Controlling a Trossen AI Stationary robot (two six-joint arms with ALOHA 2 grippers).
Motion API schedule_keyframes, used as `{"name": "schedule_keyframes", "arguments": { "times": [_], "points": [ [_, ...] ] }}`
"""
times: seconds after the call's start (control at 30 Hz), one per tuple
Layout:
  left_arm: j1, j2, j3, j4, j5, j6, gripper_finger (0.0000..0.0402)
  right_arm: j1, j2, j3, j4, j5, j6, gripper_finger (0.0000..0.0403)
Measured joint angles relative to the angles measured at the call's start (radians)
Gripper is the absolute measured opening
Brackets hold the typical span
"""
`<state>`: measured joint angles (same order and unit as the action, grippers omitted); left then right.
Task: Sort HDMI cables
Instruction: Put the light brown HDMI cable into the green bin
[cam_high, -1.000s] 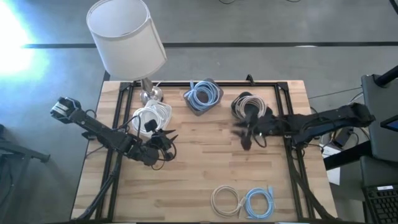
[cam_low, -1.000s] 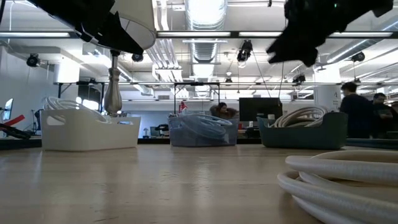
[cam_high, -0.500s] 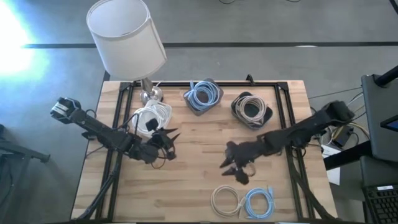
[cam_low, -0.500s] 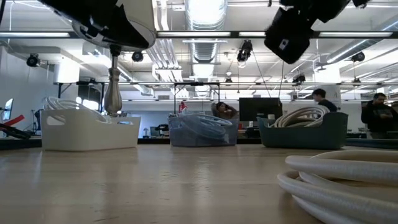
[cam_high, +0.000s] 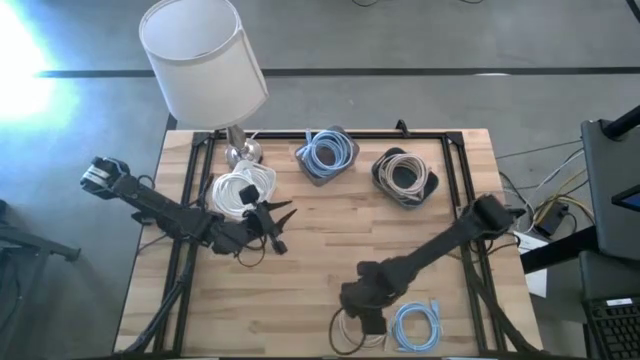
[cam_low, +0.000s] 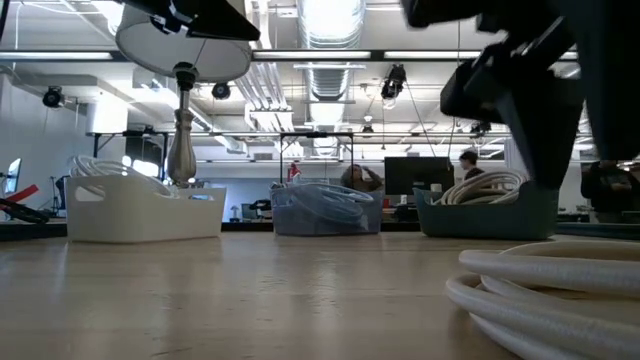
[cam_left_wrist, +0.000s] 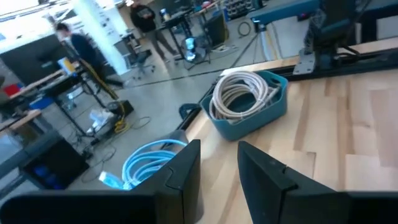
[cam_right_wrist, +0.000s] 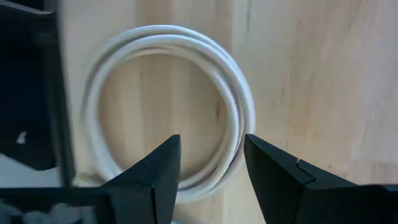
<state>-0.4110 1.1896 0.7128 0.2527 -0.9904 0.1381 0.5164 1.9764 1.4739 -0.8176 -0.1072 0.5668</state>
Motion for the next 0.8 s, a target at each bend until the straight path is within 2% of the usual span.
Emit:
{"name": "schedule_keyframes", "arguments": {
  "times": [0.1,0.27,0.37,0.53,0.63,0.8],
  "points": [
    [0.004,0.000,0.000,0.002,0.022,0.040,0.0110,-0.004,0.072,0.067,-0.073,0.001,0.019,0.0171],
    [0.019,0.000,0.000,0.034,0.032,0.137,0.0110,-0.004,0.140,0.108,-0.091,0.001,0.036,0.0171],
    [0.029,0.000,0.000,0.042,0.032,0.165,0.0110,-0.008,0.147,0.109,-0.089,0.002,0.036,0.0171],
    [0.038,0.000,0.000,0.043,0.035,0.168,0.0110,-0.014,0.146,0.103,-0.090,0.070,0.008,0.0167],
    [0.039,0.000,0.000,0.043,0.057,0.169,0.0110,-0.014,0.147,0.096,-0.088,0.107,-0.016,0.0155],
    [0.038,0.000,0.000,0.043,0.094,0.158,0.0110,-0.017,0.148,0.066,-0.050,0.110,-0.047,0.0125]
  ]
}}
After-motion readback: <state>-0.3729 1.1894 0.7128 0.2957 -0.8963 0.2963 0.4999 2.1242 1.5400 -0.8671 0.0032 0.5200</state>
